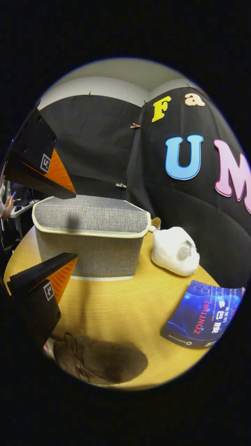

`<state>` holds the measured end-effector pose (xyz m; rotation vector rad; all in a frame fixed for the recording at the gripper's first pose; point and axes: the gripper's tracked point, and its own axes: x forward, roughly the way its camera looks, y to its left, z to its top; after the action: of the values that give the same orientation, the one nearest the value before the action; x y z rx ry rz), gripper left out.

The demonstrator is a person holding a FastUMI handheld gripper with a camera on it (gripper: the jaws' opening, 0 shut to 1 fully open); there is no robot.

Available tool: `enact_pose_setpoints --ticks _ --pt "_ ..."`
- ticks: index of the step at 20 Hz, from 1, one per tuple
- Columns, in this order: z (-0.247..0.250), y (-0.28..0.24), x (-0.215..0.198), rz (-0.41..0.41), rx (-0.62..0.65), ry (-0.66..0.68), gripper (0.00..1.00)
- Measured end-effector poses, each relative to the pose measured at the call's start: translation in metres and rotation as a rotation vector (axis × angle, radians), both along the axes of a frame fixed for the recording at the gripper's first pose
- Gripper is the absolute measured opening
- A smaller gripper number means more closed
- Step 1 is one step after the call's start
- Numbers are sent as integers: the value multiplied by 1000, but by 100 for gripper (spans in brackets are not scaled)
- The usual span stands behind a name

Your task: Open the storage box then place both shoes into the box .Put the left shoe in first, then the right shoe, with the right side of both shoes facing outward in a uniform manner.

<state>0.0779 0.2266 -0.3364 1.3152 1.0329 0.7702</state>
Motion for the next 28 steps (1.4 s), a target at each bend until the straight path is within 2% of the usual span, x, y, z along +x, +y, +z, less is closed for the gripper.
enact_pose_setpoints --ticks 2,4,5,6,10,12,14,16,17,19,24,28 --pt "-9 15 -1 29 46 38 96" --pt "-7 21 1 24 128 73 94" --pt "-5 21 3 13 163 89 89" --pt "-3 22 5 6 196 100 78" --pt "12 23 6 12 300 115 77" --pt "8 24 7 8 288 108 75" --pt "6 25 4 14 315 124 40" --pt "20 15 3 7 349 87 14" --pt "23 15 4 6 338 62 5" --pt "36 12 5 12 353 54 5" --pt "92 9 23 -48 381 15 5" --pt "145 34 51 -86 321 -61 5"
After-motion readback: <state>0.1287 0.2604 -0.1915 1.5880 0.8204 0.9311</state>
